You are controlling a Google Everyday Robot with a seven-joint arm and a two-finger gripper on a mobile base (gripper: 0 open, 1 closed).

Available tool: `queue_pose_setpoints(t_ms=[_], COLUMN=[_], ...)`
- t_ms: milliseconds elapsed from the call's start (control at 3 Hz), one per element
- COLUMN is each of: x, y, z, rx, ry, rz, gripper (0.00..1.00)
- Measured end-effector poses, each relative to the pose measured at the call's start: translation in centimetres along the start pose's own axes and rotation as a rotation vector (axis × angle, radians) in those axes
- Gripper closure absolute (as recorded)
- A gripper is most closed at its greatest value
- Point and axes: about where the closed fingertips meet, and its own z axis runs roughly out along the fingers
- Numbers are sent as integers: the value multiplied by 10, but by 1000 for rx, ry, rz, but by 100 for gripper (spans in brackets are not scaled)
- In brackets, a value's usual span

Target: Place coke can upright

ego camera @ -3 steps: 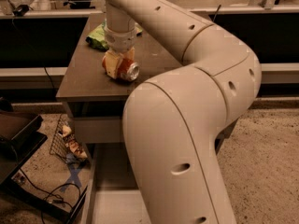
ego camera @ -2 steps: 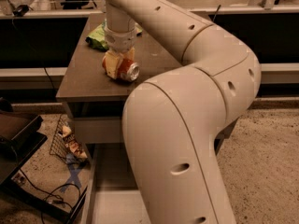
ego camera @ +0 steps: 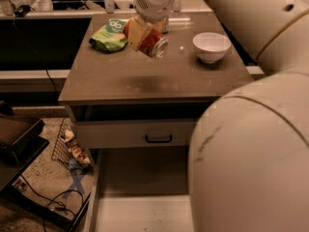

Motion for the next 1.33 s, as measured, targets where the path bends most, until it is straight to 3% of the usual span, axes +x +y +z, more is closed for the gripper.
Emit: queue_pose_setpoints(t_ms=[333, 667, 1000, 1333], x=[10, 20, 19, 17], y=[-11, -13, -3, -7], z=[-37, -44, -32, -34], rx=[-4, -117, -239, -312], ry=[-105, -314, -512, -756], rz=[25, 27, -3, 18], gripper=[100, 100, 100, 100])
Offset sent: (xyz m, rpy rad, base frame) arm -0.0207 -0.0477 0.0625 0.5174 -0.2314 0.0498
